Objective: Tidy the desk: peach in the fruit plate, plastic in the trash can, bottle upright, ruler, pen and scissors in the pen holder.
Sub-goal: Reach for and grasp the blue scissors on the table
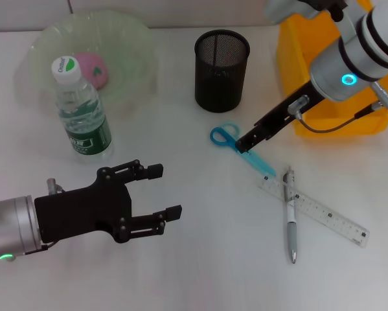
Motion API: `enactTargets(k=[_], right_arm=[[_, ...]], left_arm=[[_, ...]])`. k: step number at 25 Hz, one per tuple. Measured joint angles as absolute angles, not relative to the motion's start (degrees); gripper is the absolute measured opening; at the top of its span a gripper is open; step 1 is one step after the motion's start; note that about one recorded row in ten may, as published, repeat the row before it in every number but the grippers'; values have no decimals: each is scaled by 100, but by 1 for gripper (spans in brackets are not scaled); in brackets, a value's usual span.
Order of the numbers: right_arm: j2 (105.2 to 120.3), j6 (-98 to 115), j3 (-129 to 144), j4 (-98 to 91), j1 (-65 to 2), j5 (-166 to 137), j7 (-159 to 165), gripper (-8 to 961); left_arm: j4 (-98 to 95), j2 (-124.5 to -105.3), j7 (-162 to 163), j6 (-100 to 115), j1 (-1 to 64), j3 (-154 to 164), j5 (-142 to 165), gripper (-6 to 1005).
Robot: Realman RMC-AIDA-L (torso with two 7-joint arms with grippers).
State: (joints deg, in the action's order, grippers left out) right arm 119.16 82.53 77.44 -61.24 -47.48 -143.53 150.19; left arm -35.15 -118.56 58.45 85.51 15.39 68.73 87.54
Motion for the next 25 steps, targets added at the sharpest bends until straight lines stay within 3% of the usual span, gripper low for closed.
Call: enactTargets(k=[25], right_arm=[[11939,7217,7804,-4437,-5467,-14503,15134,781]], left_arm=[[-3500,-11859,5802,8501,1535,6873,8762,794]])
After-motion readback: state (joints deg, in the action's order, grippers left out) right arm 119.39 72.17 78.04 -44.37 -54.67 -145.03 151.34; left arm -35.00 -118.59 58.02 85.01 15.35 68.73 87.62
